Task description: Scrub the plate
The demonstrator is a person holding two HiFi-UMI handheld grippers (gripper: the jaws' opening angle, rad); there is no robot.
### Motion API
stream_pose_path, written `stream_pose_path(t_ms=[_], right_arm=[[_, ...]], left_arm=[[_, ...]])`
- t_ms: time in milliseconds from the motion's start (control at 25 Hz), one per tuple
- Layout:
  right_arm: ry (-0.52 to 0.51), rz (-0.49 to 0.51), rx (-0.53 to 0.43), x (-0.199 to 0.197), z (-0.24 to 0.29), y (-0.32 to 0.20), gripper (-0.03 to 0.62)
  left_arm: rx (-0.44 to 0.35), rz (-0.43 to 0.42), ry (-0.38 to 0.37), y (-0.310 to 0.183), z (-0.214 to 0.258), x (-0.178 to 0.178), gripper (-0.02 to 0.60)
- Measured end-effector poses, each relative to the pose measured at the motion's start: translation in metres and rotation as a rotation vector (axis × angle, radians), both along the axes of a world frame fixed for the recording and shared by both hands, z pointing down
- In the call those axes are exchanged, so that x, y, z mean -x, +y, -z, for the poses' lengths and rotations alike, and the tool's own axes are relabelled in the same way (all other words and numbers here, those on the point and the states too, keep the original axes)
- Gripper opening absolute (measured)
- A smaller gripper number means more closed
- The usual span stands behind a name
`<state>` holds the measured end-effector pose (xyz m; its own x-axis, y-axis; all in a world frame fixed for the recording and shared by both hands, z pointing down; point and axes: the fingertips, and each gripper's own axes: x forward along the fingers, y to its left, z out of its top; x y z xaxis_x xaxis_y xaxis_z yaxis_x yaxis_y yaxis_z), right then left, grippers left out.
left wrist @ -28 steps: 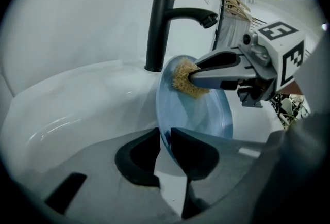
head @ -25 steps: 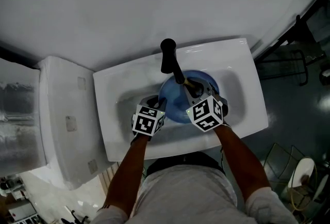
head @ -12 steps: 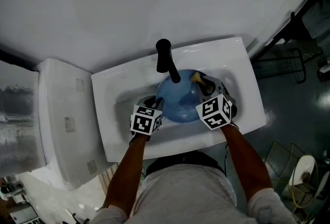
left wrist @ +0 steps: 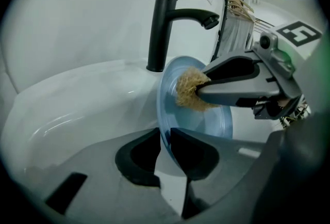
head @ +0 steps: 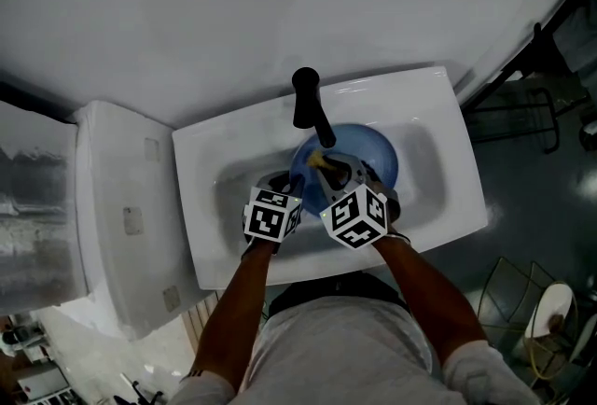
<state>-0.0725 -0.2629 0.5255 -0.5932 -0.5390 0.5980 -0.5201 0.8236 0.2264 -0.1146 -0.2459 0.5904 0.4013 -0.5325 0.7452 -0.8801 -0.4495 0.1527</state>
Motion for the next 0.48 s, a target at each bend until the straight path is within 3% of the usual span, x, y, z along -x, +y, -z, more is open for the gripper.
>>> stream_pose_path(t_ms=[280,480], right_arm=[[0.017,0.051,0.035,0.023,-0.02,0.005,0.063],[0.033,0.034,0.024,0.007,-0.019,-0.003,0.063]], left_arm=[[0.006,0.004,-0.001,0.0,-0.001,0.001,0.074],[0.007,0.008,0.0,-0.001,-0.002,0.001,0.074]])
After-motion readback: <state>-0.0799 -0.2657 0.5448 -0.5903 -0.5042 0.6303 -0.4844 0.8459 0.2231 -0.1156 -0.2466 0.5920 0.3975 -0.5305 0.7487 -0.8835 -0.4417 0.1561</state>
